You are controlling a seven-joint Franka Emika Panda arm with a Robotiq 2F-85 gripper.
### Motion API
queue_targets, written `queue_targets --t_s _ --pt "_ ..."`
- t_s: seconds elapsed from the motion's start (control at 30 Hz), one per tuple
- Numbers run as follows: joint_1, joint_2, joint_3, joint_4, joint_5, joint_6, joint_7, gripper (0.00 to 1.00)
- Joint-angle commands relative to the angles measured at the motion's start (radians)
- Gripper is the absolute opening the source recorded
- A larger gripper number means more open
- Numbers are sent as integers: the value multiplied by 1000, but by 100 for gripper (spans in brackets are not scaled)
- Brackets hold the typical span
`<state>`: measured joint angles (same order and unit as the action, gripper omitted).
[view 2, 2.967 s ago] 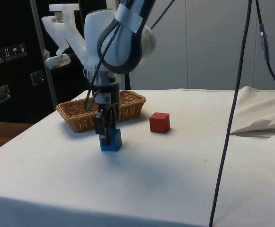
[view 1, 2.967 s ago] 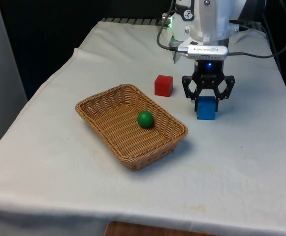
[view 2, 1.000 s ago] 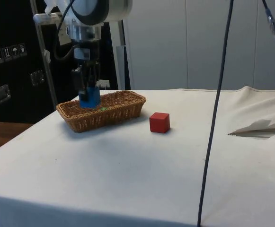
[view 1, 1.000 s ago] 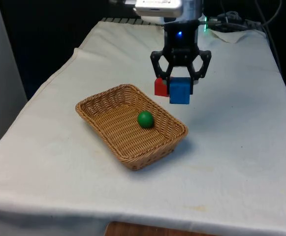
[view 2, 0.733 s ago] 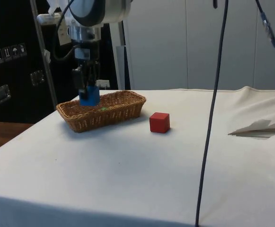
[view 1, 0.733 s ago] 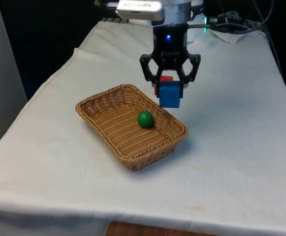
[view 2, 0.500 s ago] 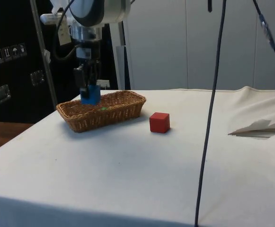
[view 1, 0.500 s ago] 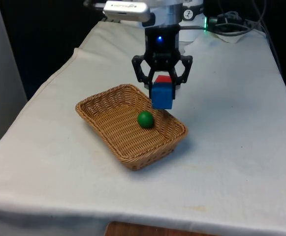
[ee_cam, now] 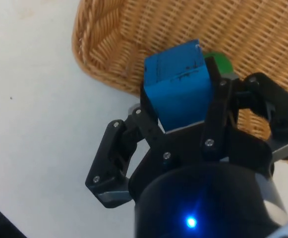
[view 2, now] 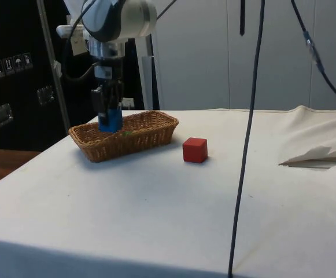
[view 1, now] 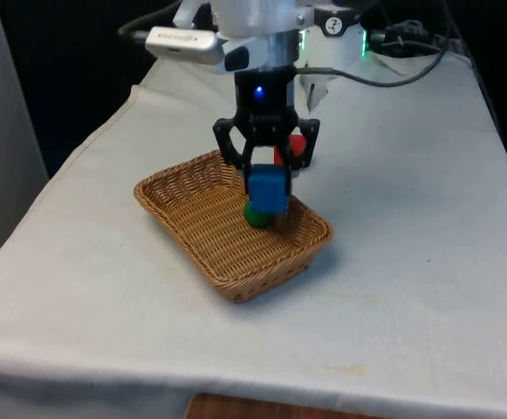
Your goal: Place all non-red objects into the basket.
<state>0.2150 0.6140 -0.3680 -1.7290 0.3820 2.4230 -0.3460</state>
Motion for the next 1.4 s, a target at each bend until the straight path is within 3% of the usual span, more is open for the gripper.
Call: queue_targets --t_s 0.0,0.23,0.27,0.3,0.4,0.6,0.87,0.97,1.0,1.03,1.2,1.37 --pt "-15 7 9 14 14 -13 -15 0" --pt "-19 60 -11 67 51 -21 -35 0" --pt "-9 49 -18 51 44 -11 -30 0" --pt "-20 67 -11 73 54 -22 -36 0" --pt "-22 90 -11 90 65 -18 -36 0" --pt "-18 136 -17 120 81 -13 -32 0" --pt "-15 141 -21 123 81 -11 -31 2" --pt "-14 142 -22 123 80 -9 -31 26" --pt "-14 141 -22 122 80 -10 -31 26" --pt "-14 141 -22 122 80 -10 -31 45" --pt "-14 141 -22 121 80 -10 -31 97" --pt "-14 141 -22 121 80 -10 -31 100"
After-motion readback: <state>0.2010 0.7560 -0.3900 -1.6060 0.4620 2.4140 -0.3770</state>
